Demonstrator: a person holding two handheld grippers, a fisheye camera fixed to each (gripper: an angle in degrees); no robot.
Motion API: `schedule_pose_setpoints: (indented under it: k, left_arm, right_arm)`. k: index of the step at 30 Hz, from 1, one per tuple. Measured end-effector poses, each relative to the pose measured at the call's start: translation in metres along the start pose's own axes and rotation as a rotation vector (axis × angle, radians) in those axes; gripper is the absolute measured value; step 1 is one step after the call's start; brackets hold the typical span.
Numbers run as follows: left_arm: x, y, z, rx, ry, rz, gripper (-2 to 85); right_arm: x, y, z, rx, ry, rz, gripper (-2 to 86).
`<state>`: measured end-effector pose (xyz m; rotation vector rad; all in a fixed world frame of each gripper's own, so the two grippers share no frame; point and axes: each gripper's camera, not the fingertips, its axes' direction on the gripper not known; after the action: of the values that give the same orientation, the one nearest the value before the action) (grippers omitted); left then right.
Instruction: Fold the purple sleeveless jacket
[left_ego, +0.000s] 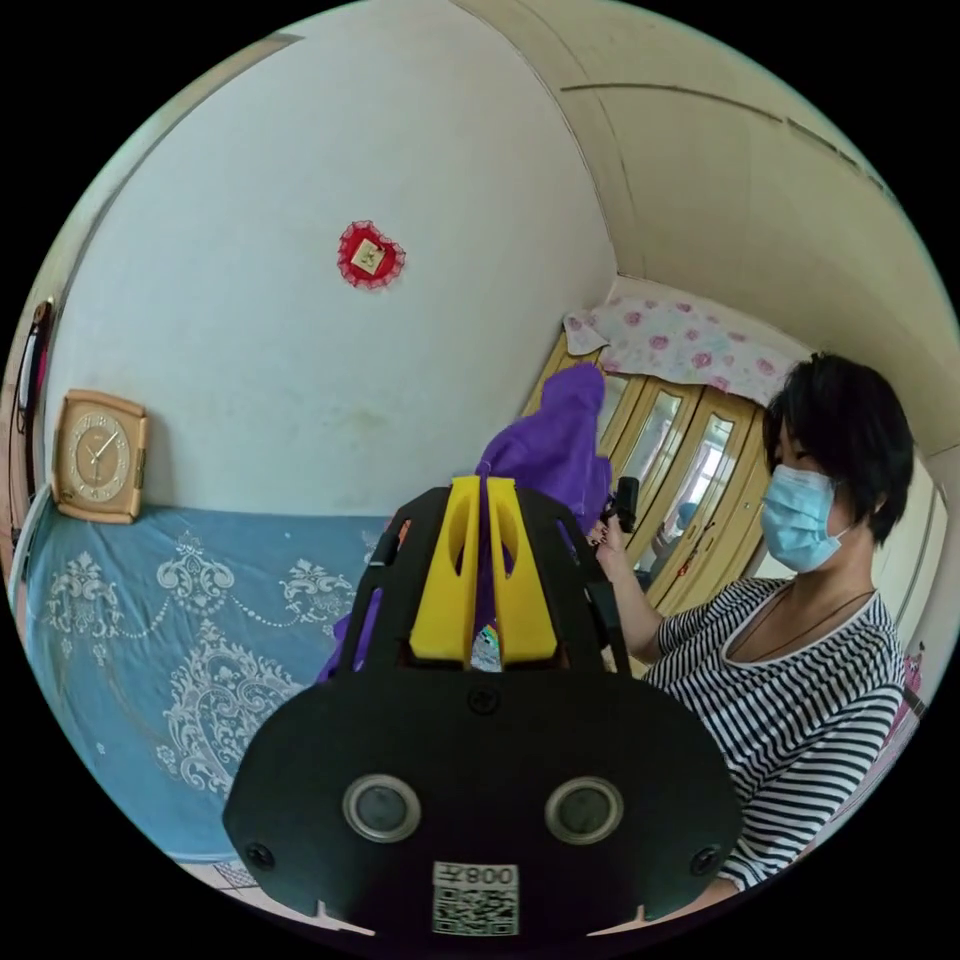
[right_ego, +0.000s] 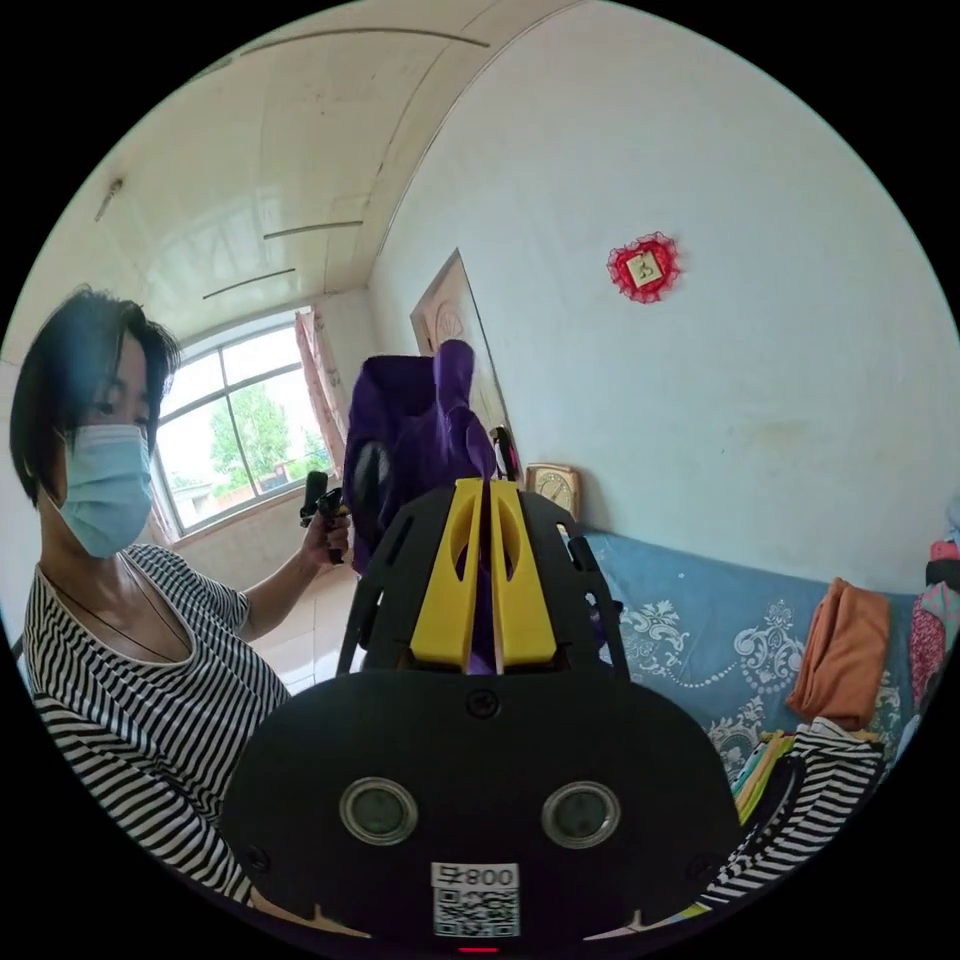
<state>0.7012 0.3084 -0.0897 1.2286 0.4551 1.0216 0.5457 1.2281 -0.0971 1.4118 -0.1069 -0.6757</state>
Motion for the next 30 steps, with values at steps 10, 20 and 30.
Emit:
schedule_pose_setpoints:
  k: [10, 20, 30]
  left_arm:
    - [0.075, -0.037, 0.030, 0.002, 0.018, -0.006, 0.8]
    - [0.191, -0.096, 0.014, 0.148, 0.067, 0.212, 0.7]
    - [0.253, -0.137, 0.015, 0.184, -0.017, 0.420, 0.7]
  right_arm:
    - [-0.063, -0.009, -0.092, 0.077, 0.002, -0.043, 0.5]
    - [-0.178, -0.047, -0.189, 0.206, 0.093, -0.301, 0.5]
    - [-0.224, -0.073, -0.241, 0.297, 0.232, -0.431, 0.5]
